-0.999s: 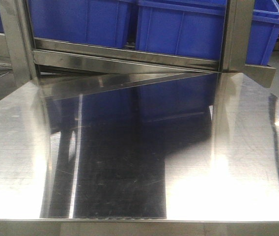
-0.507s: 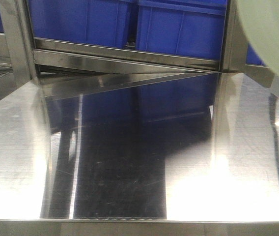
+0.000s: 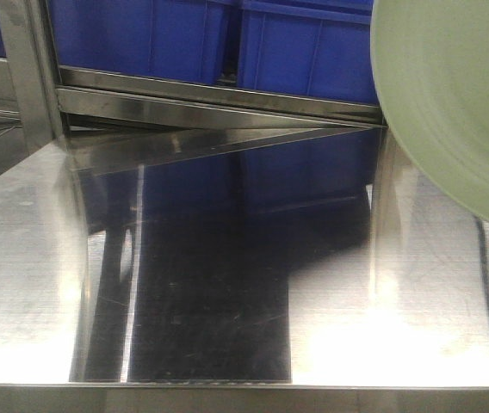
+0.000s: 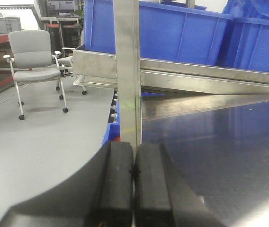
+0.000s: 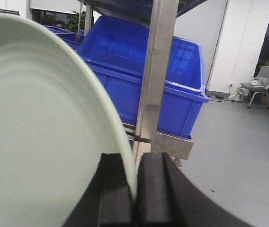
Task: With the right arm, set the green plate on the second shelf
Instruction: 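Raise the held plate upright beside the robot with the right gripper, then drive the base to the blue-bin shelving while holding the plate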
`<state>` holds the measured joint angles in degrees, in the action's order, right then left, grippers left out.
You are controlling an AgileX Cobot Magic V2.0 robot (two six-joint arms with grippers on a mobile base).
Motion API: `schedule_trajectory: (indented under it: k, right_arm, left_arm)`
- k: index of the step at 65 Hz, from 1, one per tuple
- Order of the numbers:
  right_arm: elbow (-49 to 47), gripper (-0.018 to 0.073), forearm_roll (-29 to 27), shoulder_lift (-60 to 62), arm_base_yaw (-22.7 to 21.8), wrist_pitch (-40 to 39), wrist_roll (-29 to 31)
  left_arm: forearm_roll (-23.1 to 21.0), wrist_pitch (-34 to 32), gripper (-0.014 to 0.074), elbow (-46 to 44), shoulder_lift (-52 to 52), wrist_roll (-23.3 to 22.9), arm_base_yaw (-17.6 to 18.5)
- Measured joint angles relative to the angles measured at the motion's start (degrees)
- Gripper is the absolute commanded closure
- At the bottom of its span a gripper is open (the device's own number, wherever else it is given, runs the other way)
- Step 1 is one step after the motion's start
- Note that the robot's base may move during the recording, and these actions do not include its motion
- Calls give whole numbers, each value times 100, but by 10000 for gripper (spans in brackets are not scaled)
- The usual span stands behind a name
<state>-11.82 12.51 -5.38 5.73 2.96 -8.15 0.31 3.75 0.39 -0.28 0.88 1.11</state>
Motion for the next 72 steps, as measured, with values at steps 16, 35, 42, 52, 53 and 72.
schedule_trajectory:
  k: [16,35,42,52,53,72]
  right_arm:
    - [0,506,-20,0,0,0,-10]
    - [0,506,-34,-13,0,0,-20]
    - [0,506,-34,-13,0,0,-20]
    - [0,506,-34,-13,10,0,-32]
    - [0,506,-34,-13,10,0,-32]
    - [0,506,-34,-13,32,0,-32]
  left_arm:
    - [0,0,466,0,0,0,0]
    - [0,0,466,0,0,0,0]
    - [0,0,466,0,0,0,0]
    - [0,0,466,0,0,0,0]
    - [0,0,466,0,0,0,0]
    - [0,0,466,0,0,0,0]
